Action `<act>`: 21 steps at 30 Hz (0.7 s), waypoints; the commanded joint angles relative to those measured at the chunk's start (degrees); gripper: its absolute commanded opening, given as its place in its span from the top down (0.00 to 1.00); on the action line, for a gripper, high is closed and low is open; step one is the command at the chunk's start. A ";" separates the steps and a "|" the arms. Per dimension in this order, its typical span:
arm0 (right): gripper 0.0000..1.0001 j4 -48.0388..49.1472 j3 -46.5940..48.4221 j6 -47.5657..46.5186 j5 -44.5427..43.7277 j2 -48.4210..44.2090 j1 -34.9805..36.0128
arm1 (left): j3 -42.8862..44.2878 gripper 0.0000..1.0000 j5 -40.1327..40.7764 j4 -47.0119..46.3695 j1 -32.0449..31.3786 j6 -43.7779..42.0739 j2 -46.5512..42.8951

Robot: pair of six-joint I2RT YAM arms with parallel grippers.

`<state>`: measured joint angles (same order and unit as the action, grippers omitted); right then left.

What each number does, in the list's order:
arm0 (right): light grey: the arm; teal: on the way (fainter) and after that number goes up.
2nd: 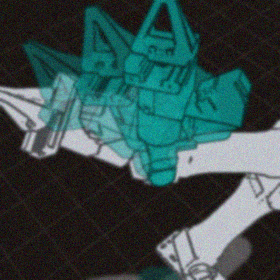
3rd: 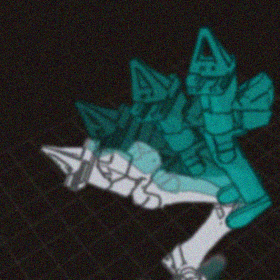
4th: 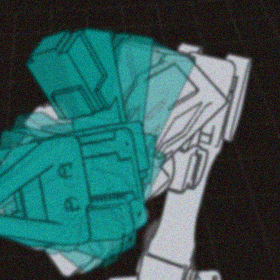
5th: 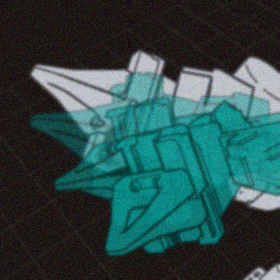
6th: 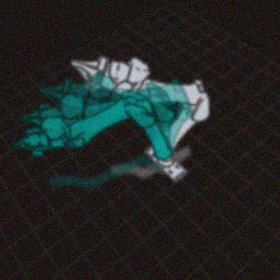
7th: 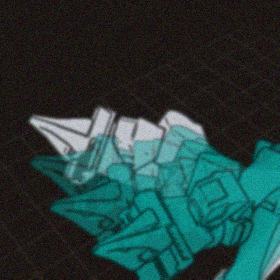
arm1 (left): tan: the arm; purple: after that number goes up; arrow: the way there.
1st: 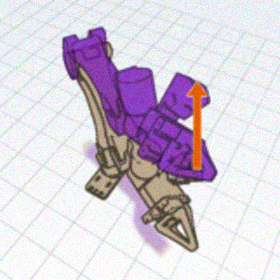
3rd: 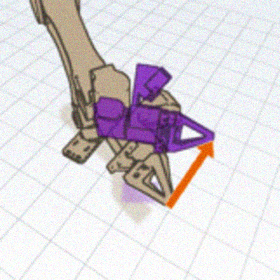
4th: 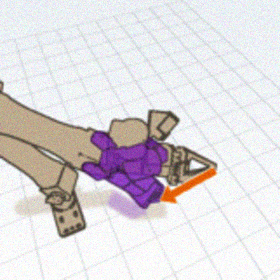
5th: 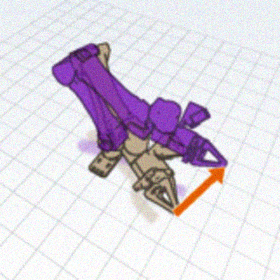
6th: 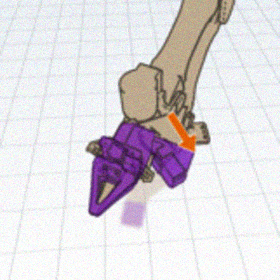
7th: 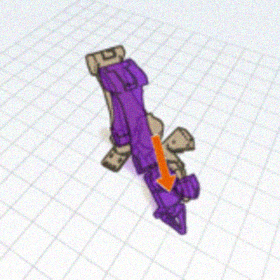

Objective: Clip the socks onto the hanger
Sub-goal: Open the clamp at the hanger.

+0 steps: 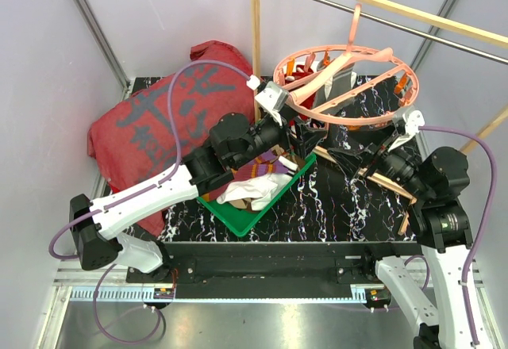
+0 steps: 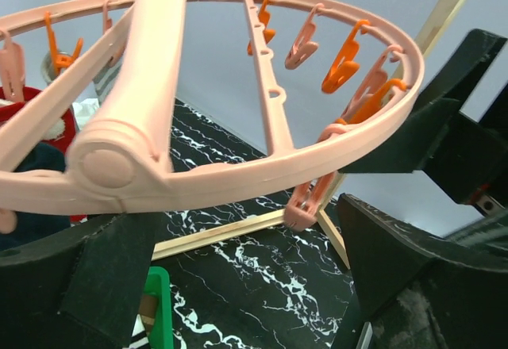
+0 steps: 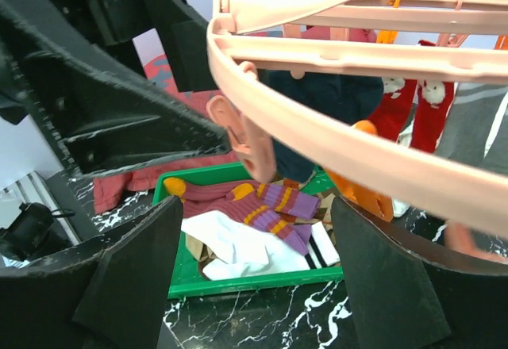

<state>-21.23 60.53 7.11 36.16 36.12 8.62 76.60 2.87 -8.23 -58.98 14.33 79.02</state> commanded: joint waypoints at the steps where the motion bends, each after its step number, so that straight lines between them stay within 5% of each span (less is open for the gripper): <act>1: 0.17 6.37 1.43 -0.97 -0.75 2.20 0.25 | 3.29 0.07 0.55 -1.79 -0.78 -1.06 -1.06; 10: 0.17 6.56 0.29 0.71 -1.62 0.10 0.25 | 3.38 0.08 -1.02 -1.26 -1.22 0.08 -2.29; 21: 0.11 -3.02 5.11 0.88 5.31 -1.85 0.25 | -8.39 0.01 4.59 0.32 0.97 1.58 -17.14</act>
<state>-21.61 62.17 7.79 37.04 33.39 8.62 71.59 3.51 -5.87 -59.59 15.27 68.07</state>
